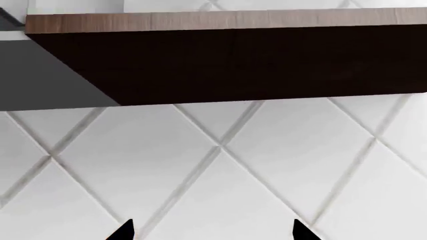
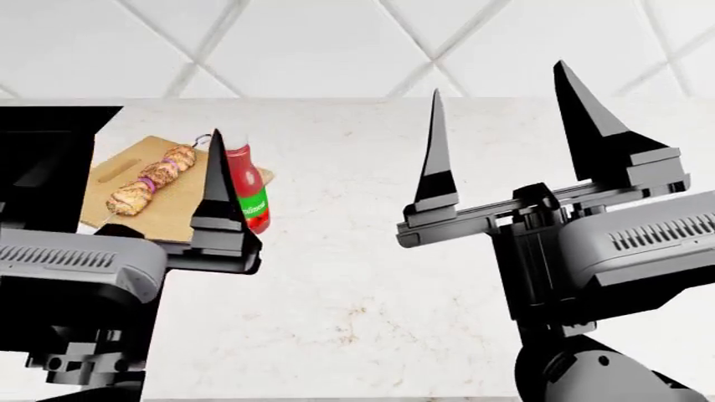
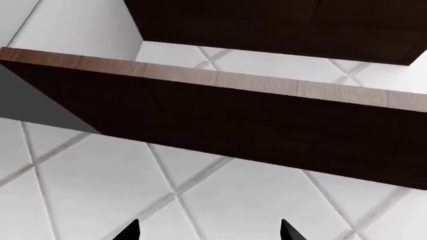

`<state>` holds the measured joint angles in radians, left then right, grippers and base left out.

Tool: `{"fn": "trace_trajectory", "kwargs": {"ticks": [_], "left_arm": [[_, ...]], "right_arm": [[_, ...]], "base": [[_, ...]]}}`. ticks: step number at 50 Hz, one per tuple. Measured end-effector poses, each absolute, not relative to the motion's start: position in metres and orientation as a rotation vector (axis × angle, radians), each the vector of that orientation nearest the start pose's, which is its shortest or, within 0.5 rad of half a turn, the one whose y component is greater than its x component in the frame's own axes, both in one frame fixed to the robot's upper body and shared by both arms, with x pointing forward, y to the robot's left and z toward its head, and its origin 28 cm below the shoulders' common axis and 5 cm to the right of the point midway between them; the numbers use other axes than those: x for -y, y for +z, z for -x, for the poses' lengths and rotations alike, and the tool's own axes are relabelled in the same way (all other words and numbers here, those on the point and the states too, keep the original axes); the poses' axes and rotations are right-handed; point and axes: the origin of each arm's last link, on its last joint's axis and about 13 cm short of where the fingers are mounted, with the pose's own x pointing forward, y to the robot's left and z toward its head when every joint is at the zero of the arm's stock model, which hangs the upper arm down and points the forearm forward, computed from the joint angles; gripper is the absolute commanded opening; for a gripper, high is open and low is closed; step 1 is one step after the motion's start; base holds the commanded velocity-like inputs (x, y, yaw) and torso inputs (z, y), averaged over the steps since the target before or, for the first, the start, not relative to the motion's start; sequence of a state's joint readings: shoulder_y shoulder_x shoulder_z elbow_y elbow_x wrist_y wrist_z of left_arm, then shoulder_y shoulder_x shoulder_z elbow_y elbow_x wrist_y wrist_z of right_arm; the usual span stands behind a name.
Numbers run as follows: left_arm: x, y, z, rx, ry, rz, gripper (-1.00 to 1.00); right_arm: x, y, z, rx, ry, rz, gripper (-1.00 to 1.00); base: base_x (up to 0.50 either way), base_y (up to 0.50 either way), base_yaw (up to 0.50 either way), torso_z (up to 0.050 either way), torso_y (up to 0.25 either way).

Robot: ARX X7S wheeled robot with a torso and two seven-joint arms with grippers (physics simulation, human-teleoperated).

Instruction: Pick the skewer from the plate and place it on the cutting board. Then pick the condiment bottle from the cabinet and place it next to the cutting board.

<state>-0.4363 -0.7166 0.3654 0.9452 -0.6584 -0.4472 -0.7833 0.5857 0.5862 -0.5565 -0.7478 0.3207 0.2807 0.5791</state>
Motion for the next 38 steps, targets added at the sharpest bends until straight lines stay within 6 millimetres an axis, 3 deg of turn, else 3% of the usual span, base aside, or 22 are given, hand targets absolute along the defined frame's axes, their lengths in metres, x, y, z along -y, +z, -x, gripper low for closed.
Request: {"fn": "trace_trajectory", "kwargs": {"ticks": [38], "left_arm": [[-0.212, 0.288, -0.193, 0.713, -0.057, -0.078, 1.0]], "right_arm": [[0.078, 0.285, -0.235, 0.855, 0.169, 0.242, 1.0]], "base": [[0.0, 0.0, 0.0, 0.0, 0.0]]}}
